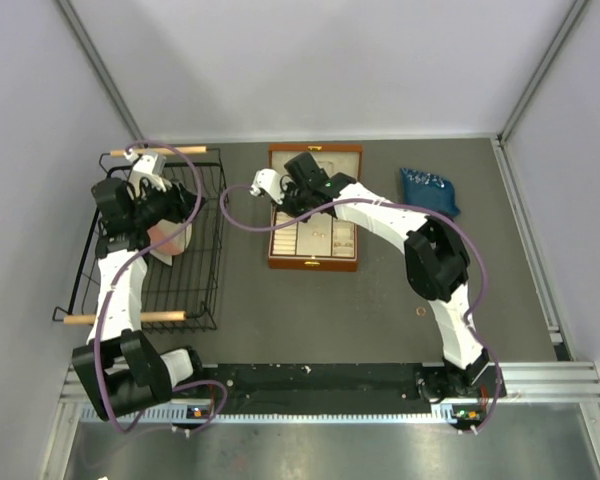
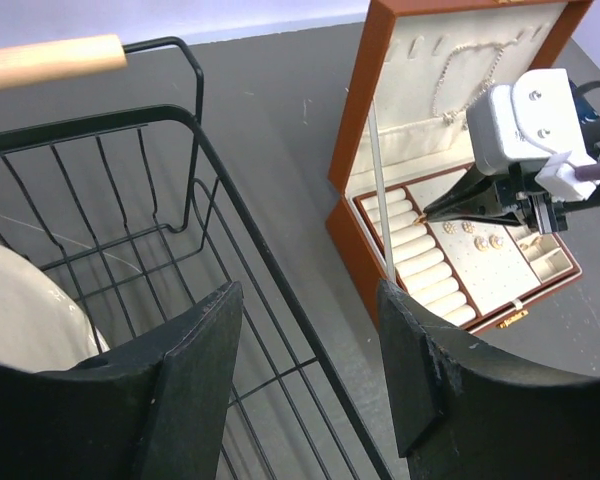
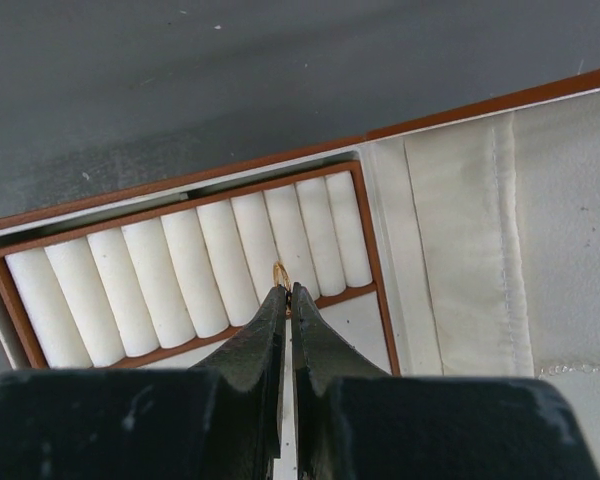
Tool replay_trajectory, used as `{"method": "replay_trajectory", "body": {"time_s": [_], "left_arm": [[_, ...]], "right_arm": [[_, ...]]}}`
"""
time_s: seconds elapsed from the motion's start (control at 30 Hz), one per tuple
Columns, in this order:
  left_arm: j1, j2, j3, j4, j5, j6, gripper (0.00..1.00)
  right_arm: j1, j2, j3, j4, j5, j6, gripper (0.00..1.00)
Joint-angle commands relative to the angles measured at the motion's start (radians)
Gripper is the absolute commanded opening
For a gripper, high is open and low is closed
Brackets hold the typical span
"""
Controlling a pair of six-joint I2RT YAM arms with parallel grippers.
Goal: Organize the mixed jewelry
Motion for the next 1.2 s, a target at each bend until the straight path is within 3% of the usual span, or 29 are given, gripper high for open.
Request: {"method": "replay_trajectory", "body": {"time_s": [0.0, 0.53, 1.17], "left_arm": [[0.019, -0.013, 0.017, 0.070, -0.008, -0.035, 0.61], [0.052, -0.004, 0.019, 0.070, 0.029, -0.046, 0.61], [0.073, 0.017, 0.014, 0.068, 0.046, -0.064, 0.60]], "right_arm": [[0.021, 0.023, 0.052, 0.038, -0.018, -0.022, 0.00], [0.029, 0.079, 0.058, 0.038, -0.002, -0.061, 0.00], [0.032, 0.023, 0.012, 0.042, 0.009, -0.084, 0.00]]}}
